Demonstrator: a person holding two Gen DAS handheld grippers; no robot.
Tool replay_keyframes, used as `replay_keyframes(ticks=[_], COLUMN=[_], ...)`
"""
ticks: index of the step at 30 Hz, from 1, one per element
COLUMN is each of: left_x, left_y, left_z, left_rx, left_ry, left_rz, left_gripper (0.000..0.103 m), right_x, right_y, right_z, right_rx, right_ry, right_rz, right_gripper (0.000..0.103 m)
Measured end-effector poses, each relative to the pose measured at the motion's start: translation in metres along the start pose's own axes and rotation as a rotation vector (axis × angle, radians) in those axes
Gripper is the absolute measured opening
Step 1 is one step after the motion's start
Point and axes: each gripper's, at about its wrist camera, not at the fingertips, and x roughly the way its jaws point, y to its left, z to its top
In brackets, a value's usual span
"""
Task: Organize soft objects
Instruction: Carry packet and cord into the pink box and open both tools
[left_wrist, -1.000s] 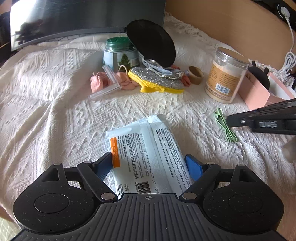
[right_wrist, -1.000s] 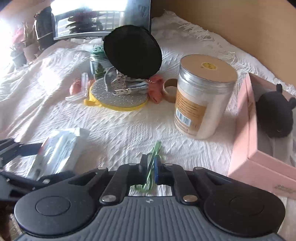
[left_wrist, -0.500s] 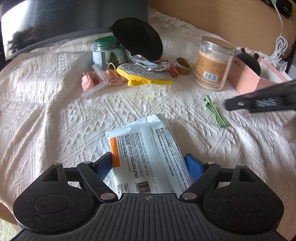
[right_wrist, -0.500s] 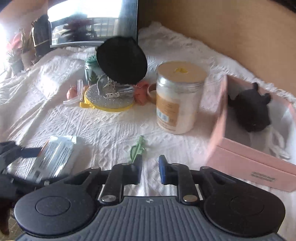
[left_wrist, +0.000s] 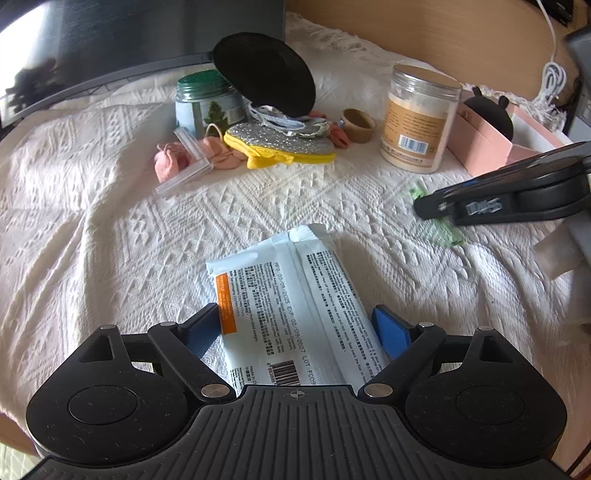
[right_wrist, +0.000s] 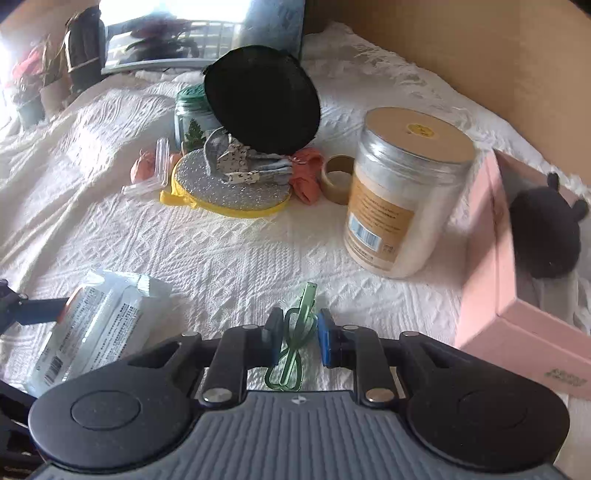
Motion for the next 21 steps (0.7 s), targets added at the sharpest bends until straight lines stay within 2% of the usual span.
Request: replay_keyframes(ticks=[5, 7, 10, 14, 18, 21], left_x=[-0.003, -0.005, -0.01, -0.018, -0.036, -0.043], left_y=[-0.003, -0.008, -0.024, -0.053, -0.086, -0.111], left_z=[-0.001, 0.0, 0.005, 0.024, 0.075, 0.122], left_rx=[0.017, 0.039, 0.091, 0.139, 0.193, 0.237], left_ry=[-0.004, -0.002, -0.016, -0.044, -0.155, -0.23], left_rz=[0.003, -0.023, -0.124, -0.302, -0.441, -0.491], left_gripper=[0.089, 0.087, 0.087, 0.087, 0.086, 0.087], right_x=[-0.043, -0.062, -0.09, -0.133, -0.173, -0.194], right_y=[-0.021, -0.036, -0.06, -0.092, -0.113, -0.124], right_z=[-0.012, -0.02, -0.032, -0.045, -0.052, -0.059], right_rx=[0.077, 0.127, 0.197, 0.292, 0.371, 0.407], right_ry=[-0.04, -0.051, -0.067, -0.12, -0.185, -0.225], right_rz=[0.005, -0.019, -0.078, -0.148, -0.212, -0.253], right_gripper=[0.019, 0.019, 0.019, 0.019, 0.019, 0.019])
